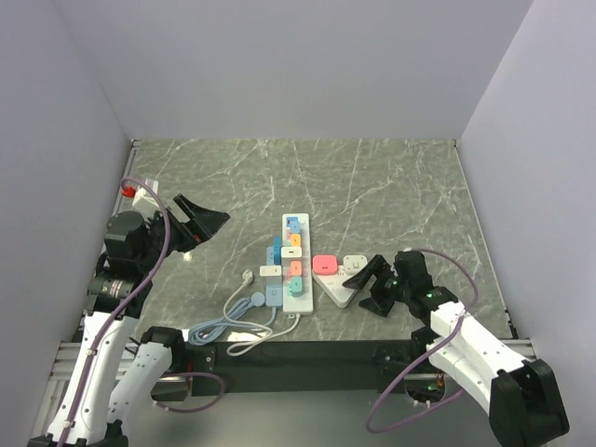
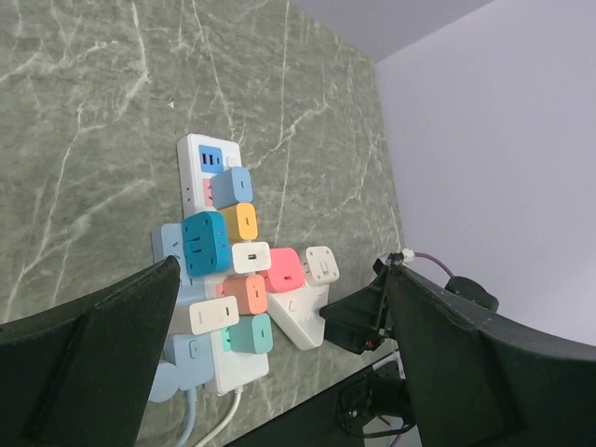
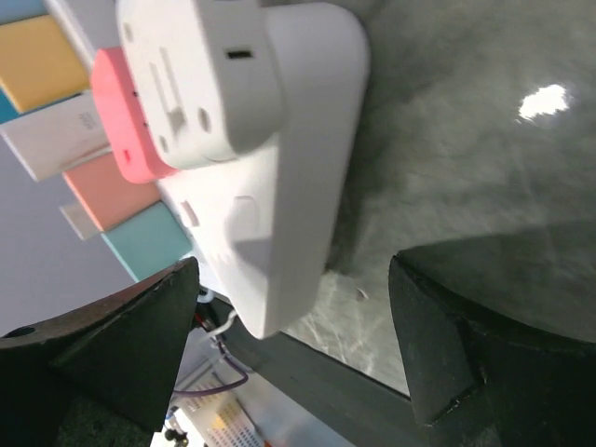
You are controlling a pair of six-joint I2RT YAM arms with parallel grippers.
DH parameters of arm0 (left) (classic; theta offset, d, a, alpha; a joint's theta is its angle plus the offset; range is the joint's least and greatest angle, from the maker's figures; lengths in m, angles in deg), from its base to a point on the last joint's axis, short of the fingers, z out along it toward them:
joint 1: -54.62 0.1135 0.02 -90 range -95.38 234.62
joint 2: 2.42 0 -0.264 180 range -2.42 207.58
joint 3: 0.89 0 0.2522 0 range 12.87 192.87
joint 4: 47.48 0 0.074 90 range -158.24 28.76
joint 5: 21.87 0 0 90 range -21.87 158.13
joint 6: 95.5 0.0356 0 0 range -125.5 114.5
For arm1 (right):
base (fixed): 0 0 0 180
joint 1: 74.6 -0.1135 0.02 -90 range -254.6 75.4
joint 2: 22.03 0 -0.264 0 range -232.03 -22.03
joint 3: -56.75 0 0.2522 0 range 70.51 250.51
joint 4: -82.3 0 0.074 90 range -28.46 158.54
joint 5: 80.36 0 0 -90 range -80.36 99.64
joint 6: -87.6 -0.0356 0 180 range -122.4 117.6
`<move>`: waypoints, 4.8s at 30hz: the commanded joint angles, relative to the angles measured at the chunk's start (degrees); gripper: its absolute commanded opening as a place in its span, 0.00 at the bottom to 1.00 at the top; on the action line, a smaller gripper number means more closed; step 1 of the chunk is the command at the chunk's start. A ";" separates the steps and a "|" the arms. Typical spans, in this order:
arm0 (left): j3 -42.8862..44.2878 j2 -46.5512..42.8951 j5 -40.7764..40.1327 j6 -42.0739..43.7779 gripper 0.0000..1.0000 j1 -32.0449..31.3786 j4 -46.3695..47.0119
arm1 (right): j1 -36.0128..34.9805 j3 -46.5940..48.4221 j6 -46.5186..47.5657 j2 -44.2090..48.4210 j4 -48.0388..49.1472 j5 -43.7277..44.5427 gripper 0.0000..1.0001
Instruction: Pull the plug off the socket
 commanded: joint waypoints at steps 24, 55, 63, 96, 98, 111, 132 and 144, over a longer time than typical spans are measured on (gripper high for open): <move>1.93 3.49 6.82 2.72 1.00 -0.40 0.36 | -2.02 -0.61 -3.70 -0.02 8.05 7.15 0.00; 28.10 49.98 -16.39 2.60 0.99 -42.24 8.35 | -2.10 25.23 22.14 13.20 -14.11 3.21 0.00; 24.19 44.03 -7.08 20.65 0.99 -39.08 11.43 | -0.97 30.59 23.80 6.96 -17.62 -10.05 0.00; 19.68 49.81 26.08 35.42 0.61 -34.07 7.04 | 5.63 41.76 35.33 -7.72 -22.03 -24.75 0.00; 21.17 50.78 24.76 35.95 0.53 -33.98 5.72 | 5.72 42.99 34.89 -8.86 -21.67 -23.35 0.00; 31.55 54.39 7.88 28.85 0.01 -34.33 8.87 | 5.63 48.97 33.22 -16.94 -23.88 -9.45 0.00; 28.92 55.27 4.79 39.37 0.85 -31.87 12.40 | 5.63 53.27 32.69 -25.29 -19.30 -13.06 0.00; 28.21 57.28 13.77 41.84 0.79 -31.96 7.40 | 5.63 56.26 33.75 -27.67 -21.06 -12.70 0.00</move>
